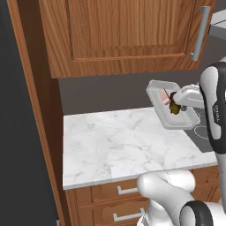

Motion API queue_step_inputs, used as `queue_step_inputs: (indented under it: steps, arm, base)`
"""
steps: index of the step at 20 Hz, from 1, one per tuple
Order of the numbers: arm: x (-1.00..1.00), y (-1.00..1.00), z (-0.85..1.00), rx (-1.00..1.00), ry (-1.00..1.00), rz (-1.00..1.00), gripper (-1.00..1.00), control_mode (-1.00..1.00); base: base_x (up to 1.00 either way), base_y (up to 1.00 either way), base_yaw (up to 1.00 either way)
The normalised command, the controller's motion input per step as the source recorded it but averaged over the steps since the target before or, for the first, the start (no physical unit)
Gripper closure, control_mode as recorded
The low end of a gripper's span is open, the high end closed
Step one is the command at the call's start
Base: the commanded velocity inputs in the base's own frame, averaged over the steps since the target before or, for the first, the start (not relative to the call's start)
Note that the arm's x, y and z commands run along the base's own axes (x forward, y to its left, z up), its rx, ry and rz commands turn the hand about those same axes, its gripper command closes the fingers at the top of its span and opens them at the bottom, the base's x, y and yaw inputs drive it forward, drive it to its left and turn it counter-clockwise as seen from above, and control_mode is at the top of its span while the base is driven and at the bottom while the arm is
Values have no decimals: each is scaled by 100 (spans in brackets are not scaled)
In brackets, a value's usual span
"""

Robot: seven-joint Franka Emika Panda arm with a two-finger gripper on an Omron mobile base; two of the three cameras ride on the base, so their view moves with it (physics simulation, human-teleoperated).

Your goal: Place the tupperware on the second highest shelf of the fridge. Make space for the tupperware among the existing items by rearranging them on the shelves if needed. Close the fridge door when finished.

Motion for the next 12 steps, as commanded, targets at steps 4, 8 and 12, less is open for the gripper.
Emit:
queue_step_inputs:
  steps: [4, 8, 12]
  arm:
    - [0, 0, 0, 0, 0, 0, 100, 100]
    - [0, 0, 0, 0, 0, 0, 100, 100]
    - [0, 0, 0, 0, 0, 0, 100, 100]
  base:
    - [-68, 9, 26]
    - [-100, 0, 56]
    - [-100, -28, 71]
